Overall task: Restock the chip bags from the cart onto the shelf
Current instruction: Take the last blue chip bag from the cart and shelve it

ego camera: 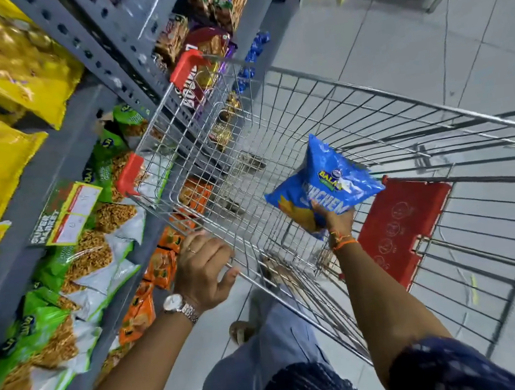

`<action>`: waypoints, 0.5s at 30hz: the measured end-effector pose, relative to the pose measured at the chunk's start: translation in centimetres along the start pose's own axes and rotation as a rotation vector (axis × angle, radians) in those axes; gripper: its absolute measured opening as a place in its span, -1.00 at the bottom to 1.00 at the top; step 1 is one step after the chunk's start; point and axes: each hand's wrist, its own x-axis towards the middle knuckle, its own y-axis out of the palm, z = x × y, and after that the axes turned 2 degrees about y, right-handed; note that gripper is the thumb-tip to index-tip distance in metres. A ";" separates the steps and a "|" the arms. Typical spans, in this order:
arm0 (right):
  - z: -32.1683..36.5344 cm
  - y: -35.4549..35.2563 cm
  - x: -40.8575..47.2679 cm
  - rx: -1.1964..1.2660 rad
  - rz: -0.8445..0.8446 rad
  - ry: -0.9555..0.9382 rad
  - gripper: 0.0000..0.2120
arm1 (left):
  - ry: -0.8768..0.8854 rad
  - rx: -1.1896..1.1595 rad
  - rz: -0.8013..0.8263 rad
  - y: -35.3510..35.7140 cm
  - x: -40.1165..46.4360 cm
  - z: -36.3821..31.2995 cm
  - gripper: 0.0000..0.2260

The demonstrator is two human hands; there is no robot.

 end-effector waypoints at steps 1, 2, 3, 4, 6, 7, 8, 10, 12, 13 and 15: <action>-0.1 -0.2 0.5 -0.026 0.022 -0.008 -0.27 | 0.000 0.000 -0.010 0.1 -0.1 0.0 -0.43; -0.2 -0.1 0.9 -0.018 0.046 -0.010 -0.28 | -0.002 -0.003 -0.016 0.2 -0.1 0.1 -0.43; 0.1 -0.2 0.8 -0.028 0.066 -0.005 -0.28 | -0.001 -0.002 -0.024 0.3 -0.2 0.1 -0.42; 0.7 0.0 0.5 -0.024 0.071 0.017 -0.31 | 0.001 0.002 -0.035 0.4 -0.3 0.2 -0.41; 1.1 0.0 0.9 -0.052 0.094 0.048 -0.46 | 0.008 0.006 -0.054 0.5 -0.3 0.2 -0.41; 1.6 0.3 0.8 -0.078 0.110 0.029 -0.53 | 0.009 0.007 -0.063 0.6 -0.3 0.1 -0.40; 1.9 0.6 0.9 -0.114 0.110 0.011 -0.55 | 0.011 0.010 -0.073 0.7 -0.3 0.2 -0.40; 2.4 1.1 1.7 -0.177 0.086 -0.027 -0.45 | 0.014 0.010 -0.085 0.9 -0.5 0.3 -0.41; 3.0 1.5 1.9 -0.225 0.063 -0.062 -0.37 | 0.016 0.011 -0.083 1.0 -0.6 0.4 -0.42; 3.0 1.4 2.3 -0.252 0.054 -0.082 -0.34 | 0.017 0.015 -0.080 1.0 -0.6 0.5 -0.43; 4.0 1.9 1.5 -0.314 0.058 -0.135 -0.34 | 0.018 0.018 -0.064 0.8 -0.6 0.5 -0.46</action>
